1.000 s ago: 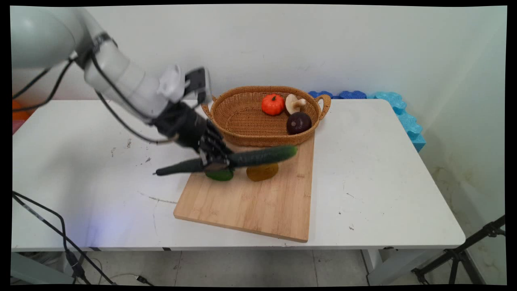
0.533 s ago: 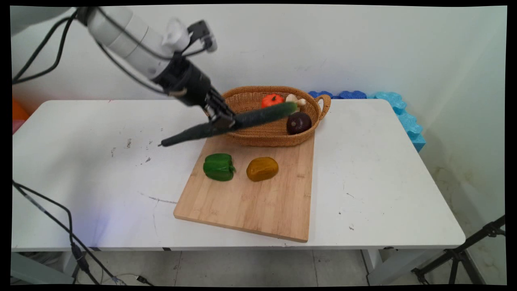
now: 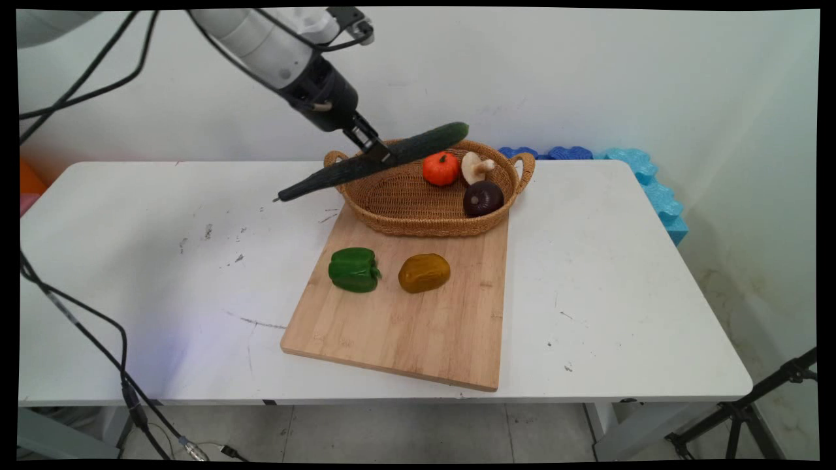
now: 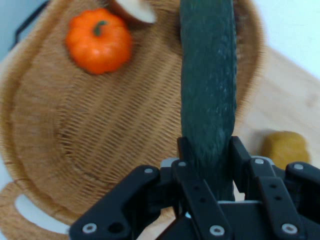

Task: Place the picked object in the vegetable basket

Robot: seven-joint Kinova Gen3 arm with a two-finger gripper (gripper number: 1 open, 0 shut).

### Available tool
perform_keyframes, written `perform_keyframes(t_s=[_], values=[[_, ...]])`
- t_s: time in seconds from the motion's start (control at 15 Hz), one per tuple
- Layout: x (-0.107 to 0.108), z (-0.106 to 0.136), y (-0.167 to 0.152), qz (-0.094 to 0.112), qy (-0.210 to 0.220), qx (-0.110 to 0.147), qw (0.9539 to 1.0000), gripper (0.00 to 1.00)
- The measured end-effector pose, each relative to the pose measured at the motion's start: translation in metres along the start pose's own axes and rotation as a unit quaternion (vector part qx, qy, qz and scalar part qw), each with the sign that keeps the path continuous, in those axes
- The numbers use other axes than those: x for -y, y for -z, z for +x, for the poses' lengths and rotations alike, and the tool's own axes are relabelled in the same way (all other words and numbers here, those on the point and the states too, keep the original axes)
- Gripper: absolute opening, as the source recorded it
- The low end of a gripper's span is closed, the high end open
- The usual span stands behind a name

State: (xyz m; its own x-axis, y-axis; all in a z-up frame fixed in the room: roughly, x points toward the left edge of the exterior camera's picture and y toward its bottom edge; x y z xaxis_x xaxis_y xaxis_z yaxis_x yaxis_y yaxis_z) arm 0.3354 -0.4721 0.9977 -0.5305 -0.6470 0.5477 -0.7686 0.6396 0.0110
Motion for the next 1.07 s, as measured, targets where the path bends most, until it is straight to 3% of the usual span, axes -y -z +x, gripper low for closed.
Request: perform_keyframes(t_s=[0.33,1.07], values=[[0.022,0.029,-0.050,0.029,0.015,0.025,0.9991,0.00],[0.027,0.042,-0.121,0.037,0.043,0.057,0.9968,0.00]])
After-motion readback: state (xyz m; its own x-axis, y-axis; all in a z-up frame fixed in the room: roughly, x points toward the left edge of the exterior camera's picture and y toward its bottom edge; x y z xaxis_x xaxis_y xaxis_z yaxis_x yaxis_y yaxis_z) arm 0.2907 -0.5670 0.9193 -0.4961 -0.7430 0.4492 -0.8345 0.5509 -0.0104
